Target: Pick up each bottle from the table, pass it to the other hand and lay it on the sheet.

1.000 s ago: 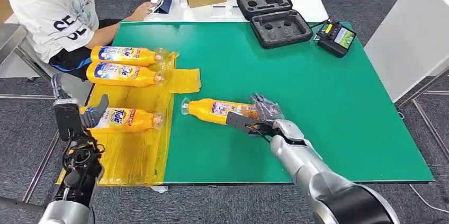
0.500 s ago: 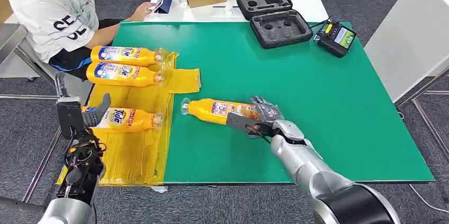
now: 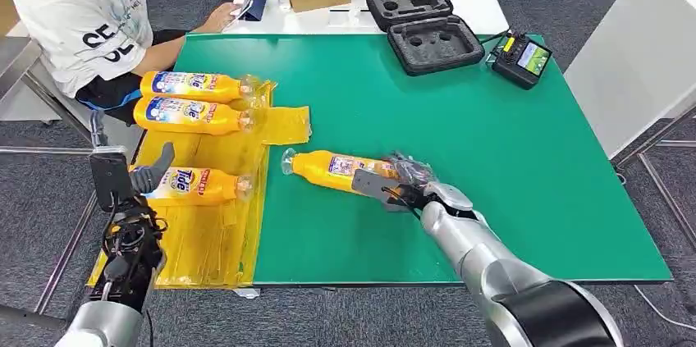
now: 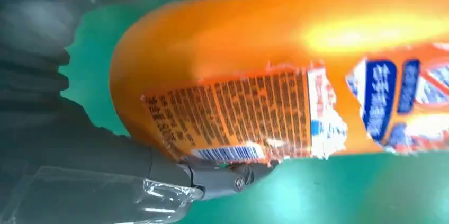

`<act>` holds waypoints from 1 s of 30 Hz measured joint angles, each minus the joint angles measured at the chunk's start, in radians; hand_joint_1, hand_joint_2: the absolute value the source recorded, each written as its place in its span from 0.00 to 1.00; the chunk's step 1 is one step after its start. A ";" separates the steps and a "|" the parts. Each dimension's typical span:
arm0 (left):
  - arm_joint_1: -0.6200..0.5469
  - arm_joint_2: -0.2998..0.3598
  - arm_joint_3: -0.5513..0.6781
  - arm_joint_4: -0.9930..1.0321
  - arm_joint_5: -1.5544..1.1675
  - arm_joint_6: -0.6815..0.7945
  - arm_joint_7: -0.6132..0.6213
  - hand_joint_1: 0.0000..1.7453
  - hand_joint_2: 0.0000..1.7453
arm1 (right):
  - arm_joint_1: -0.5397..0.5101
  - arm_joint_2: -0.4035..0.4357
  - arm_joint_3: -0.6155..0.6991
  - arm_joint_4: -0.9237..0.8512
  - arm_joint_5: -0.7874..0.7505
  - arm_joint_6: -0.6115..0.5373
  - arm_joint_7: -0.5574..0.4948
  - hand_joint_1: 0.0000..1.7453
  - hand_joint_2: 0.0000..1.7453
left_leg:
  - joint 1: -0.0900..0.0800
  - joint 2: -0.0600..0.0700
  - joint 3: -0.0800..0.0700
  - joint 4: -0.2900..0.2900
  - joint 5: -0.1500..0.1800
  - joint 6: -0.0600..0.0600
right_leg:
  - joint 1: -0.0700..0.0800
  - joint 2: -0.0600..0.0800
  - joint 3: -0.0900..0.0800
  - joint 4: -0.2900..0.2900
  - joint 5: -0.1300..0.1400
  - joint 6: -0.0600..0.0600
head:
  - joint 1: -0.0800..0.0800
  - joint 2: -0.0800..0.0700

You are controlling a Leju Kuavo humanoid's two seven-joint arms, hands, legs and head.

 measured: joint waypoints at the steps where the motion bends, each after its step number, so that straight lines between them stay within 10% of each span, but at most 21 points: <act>1: 0.000 0.000 0.000 0.000 0.003 0.000 0.000 0.00 1.00 | 0.000 0.001 -0.001 0.000 -0.003 0.000 -0.005 0.97 1.00 | 0.000 0.000 0.000 0.000 0.000 0.000 | 0.000 0.000 0.000 0.000 0.000 0.000 | 0.000 0.000; 18: 0.005 -0.001 0.000 0.000 0.009 -0.003 0.000 0.00 1.00 | 0.008 0.019 -0.013 0.004 -0.015 -0.039 -0.073 1.00 1.00 | 0.000 -0.001 -0.001 0.000 0.000 0.000 | 0.000 0.000 0.000 0.000 0.000 0.000 | 0.000 0.000; 30: 0.087 -0.004 0.035 -0.052 0.121 -0.098 0.000 0.00 1.00 | 0.054 0.106 -0.123 -0.150 -0.389 -0.251 -0.523 1.00 1.00 | 0.000 0.000 -0.001 0.000 0.000 0.000 | 0.000 0.000 -0.001 0.000 -0.001 0.000 | 0.000 0.000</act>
